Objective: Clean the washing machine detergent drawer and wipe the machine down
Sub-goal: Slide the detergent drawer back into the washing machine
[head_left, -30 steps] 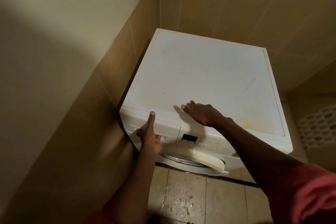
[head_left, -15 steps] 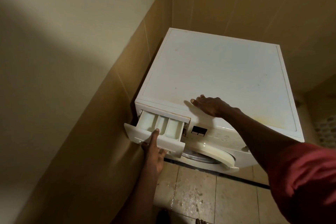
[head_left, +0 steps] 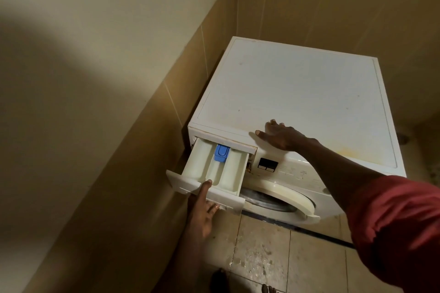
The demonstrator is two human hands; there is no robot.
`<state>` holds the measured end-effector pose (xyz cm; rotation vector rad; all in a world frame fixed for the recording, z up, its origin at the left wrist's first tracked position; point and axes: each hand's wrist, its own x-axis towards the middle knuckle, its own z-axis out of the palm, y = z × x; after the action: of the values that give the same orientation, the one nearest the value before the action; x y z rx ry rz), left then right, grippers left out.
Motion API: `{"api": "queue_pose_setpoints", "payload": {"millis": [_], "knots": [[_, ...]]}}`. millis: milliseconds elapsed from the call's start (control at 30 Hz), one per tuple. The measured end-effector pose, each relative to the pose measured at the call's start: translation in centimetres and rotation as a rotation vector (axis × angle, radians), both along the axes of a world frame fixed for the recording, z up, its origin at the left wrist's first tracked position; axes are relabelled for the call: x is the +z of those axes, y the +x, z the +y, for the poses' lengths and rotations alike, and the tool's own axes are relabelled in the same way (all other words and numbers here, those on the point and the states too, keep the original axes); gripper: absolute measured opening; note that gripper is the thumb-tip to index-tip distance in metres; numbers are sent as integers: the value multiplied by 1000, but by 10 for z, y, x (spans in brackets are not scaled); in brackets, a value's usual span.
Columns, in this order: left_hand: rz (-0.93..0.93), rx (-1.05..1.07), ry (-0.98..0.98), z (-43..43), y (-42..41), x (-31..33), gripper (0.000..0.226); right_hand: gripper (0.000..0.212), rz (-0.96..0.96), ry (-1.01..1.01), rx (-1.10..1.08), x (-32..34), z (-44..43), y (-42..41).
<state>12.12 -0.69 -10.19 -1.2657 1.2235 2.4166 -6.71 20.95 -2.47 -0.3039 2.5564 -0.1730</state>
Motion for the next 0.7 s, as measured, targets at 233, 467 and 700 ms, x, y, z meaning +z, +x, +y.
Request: {"api": "queue_pose_setpoints", "payload": {"millis": [233, 467, 700], "knots": [[12, 40, -8, -5, 3, -1, 94, 80, -26, -1, -2, 1, 1, -2], [26, 41, -16, -1, -7, 3, 92, 78, -41, -44, -43, 6, -1, 1], [84, 7, 10, 0, -47, 0, 96, 81, -71, -58, -119, 3, 1, -1]]}}
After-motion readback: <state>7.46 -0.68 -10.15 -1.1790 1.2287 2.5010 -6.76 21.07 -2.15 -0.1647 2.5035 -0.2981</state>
